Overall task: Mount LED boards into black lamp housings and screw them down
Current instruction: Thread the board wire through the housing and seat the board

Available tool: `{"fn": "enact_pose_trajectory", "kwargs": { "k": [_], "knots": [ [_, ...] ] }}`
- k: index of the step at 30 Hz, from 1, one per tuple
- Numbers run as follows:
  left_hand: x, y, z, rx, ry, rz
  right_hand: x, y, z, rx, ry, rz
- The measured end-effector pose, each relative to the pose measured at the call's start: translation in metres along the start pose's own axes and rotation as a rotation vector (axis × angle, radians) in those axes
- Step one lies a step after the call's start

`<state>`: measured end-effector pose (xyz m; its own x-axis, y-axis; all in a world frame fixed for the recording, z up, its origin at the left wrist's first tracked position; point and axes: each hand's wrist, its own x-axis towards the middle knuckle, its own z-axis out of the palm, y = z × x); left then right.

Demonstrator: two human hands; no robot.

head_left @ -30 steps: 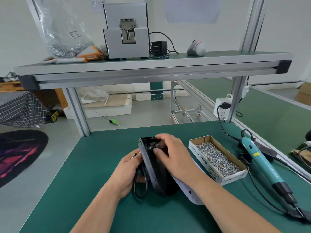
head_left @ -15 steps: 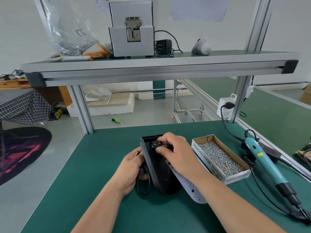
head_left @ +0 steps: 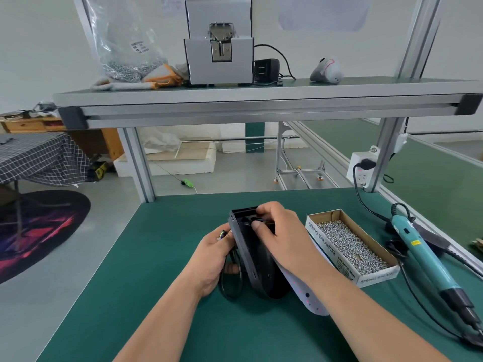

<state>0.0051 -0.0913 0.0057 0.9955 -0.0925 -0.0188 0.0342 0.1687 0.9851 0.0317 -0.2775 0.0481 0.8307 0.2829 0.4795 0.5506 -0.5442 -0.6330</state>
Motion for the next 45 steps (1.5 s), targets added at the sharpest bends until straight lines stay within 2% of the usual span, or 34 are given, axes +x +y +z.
{"fn": "enact_pose_trajectory", "kwargs": {
  "k": [7,18,22,26,31,40,45],
  "knots": [
    [-0.005,0.003,0.005,0.063,0.029,0.034,0.003,-0.004,-0.003,-0.02,0.011,-0.012],
    [-0.006,0.011,0.009,0.085,-0.001,0.102,0.004,-0.015,-0.009,-0.193,0.013,-0.198],
    [-0.004,0.01,0.009,0.062,0.005,0.103,0.001,-0.014,-0.003,-0.169,0.038,-0.163],
    [-0.005,0.01,0.009,0.035,0.008,0.097,-0.002,-0.01,0.004,-0.085,0.078,-0.019],
    [-0.005,0.008,0.009,0.005,0.015,0.091,0.002,-0.016,-0.001,-0.082,0.115,-0.088],
    [-0.003,0.01,0.009,-0.021,0.003,0.113,0.002,-0.022,-0.01,-0.185,-0.027,-0.24],
    [-0.003,0.012,0.007,-0.048,0.004,0.108,-0.002,-0.02,-0.01,-0.236,-0.022,-0.251]
  ]
}}
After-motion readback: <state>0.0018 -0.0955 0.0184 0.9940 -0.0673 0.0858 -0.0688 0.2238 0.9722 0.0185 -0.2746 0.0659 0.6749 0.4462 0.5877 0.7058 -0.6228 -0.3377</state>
